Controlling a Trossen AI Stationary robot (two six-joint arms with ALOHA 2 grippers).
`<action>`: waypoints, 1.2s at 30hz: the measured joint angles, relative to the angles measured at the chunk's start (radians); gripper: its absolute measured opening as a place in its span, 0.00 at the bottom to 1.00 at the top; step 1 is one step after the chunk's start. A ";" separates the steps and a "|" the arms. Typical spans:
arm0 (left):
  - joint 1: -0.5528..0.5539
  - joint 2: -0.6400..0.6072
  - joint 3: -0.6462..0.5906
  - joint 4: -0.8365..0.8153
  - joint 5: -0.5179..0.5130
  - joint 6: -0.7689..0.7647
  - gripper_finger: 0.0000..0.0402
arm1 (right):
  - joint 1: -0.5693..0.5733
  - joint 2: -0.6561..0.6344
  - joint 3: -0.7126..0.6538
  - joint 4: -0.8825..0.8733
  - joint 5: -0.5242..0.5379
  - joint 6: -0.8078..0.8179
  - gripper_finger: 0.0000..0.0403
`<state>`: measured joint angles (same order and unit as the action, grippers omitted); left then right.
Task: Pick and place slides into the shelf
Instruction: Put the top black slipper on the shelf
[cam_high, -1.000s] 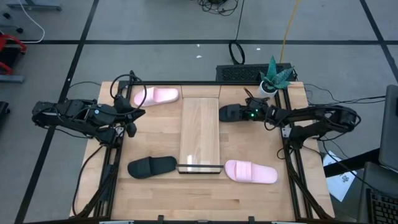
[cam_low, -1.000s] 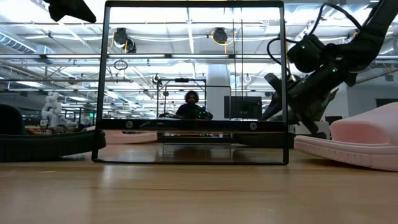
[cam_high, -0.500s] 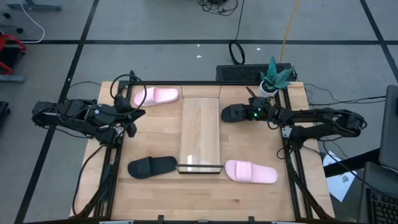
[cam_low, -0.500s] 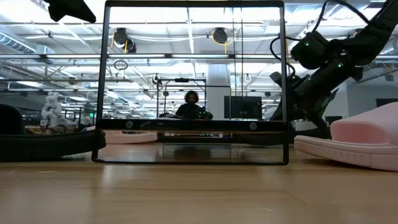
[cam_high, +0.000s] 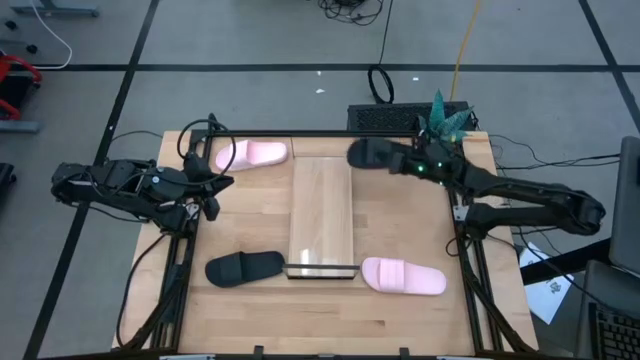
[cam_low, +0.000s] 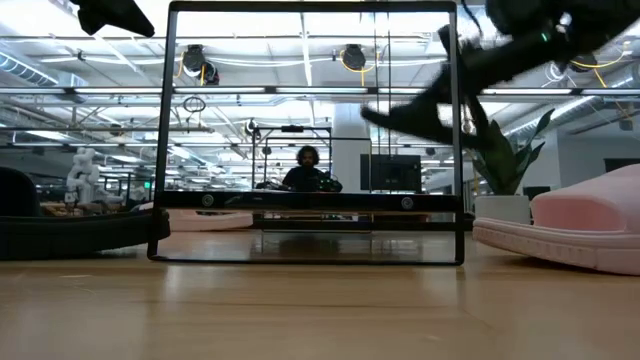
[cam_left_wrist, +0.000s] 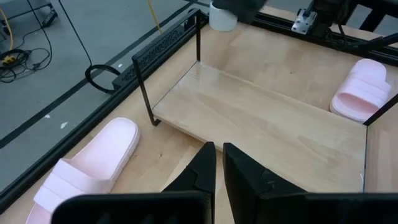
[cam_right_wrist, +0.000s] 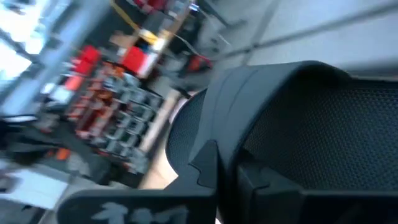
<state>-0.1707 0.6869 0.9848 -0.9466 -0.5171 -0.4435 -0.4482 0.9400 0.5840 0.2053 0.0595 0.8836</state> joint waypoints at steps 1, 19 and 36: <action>0.000 0.000 0.000 0.000 -0.001 0.000 0.06 | 0.014 0.022 0.047 -0.002 0.005 -0.013 0.00; 0.000 0.000 0.000 -0.149 -0.011 -0.136 0.06 | 0.218 0.595 0.539 -0.071 0.045 0.041 0.00; 0.000 -0.001 0.000 -0.292 -0.141 -0.237 0.06 | 0.266 0.735 0.539 0.056 0.122 0.157 0.00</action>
<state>-0.1706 0.6858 0.9848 -1.2388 -0.6581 -0.6801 -0.1818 1.6750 1.1235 0.2617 0.1812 1.0409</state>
